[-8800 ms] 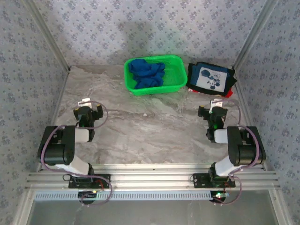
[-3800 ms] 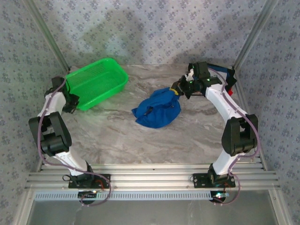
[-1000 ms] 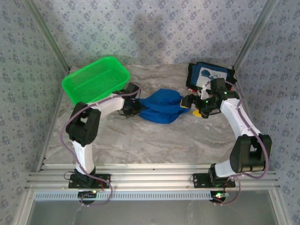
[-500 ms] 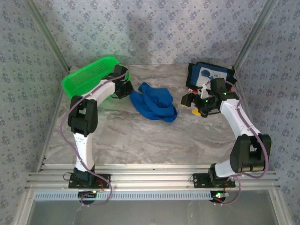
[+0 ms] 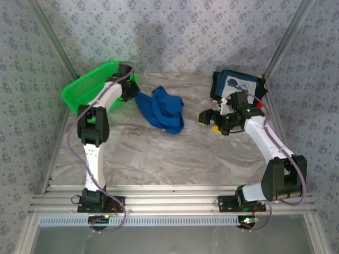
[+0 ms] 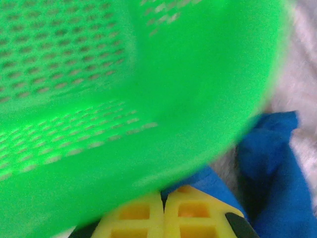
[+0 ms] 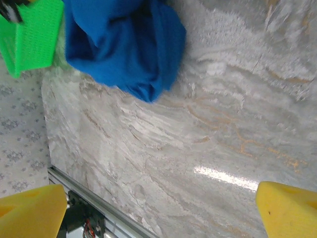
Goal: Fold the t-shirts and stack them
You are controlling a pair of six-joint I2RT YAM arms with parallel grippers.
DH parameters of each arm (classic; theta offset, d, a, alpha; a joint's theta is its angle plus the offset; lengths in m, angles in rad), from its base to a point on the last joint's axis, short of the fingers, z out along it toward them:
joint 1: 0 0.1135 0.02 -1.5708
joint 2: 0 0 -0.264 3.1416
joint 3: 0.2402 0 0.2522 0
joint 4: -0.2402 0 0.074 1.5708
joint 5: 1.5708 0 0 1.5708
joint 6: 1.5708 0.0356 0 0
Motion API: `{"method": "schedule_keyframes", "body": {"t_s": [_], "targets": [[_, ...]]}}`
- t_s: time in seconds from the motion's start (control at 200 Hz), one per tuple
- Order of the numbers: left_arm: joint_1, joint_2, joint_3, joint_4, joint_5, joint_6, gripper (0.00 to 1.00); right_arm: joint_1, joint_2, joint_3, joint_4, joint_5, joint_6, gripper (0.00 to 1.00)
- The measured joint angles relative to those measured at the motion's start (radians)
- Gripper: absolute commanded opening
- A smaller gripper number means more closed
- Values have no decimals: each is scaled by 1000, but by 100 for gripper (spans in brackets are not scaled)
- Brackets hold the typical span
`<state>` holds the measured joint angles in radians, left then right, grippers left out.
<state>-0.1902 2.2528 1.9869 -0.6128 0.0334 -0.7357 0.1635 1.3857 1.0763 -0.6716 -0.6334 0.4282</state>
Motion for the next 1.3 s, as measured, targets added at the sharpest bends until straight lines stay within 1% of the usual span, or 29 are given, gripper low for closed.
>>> {"method": "schedule_keyframes", "body": {"t_s": [0.125,0.24,0.355,0.485,0.57,0.655,0.765,0.819,0.914,1.029,1.209,1.299], "targets": [[29,5,108,-19,-17,26,0,24,19,-18,5,38,7,100],[39,4,142,-24,-24,43,0,50,93,-21,45,59,20,93],[37,-10,88,-23,-23,48,0,108,219,3,111,57,38,82],[35,-27,33,-33,-16,59,0,182,378,103,191,45,72,71],[33,-41,9,-35,-8,65,0,219,463,183,253,31,105,65],[33,-62,-16,-36,-1,71,0,245,531,254,310,24,130,63],[33,-96,-55,-28,5,78,0,262,611,326,383,14,180,54],[33,-111,-71,-28,8,81,0,267,655,364,417,10,211,53],[33,-121,-83,-26,21,82,0,278,733,418,477,5,264,53],[33,-123,-86,-24,35,82,0,295,811,481,509,5,306,51],[33,-126,-92,-23,57,82,0,338,890,583,526,5,348,50],[33,-137,-108,-23,60,89,0,355,910,614,535,6,361,45]]}}
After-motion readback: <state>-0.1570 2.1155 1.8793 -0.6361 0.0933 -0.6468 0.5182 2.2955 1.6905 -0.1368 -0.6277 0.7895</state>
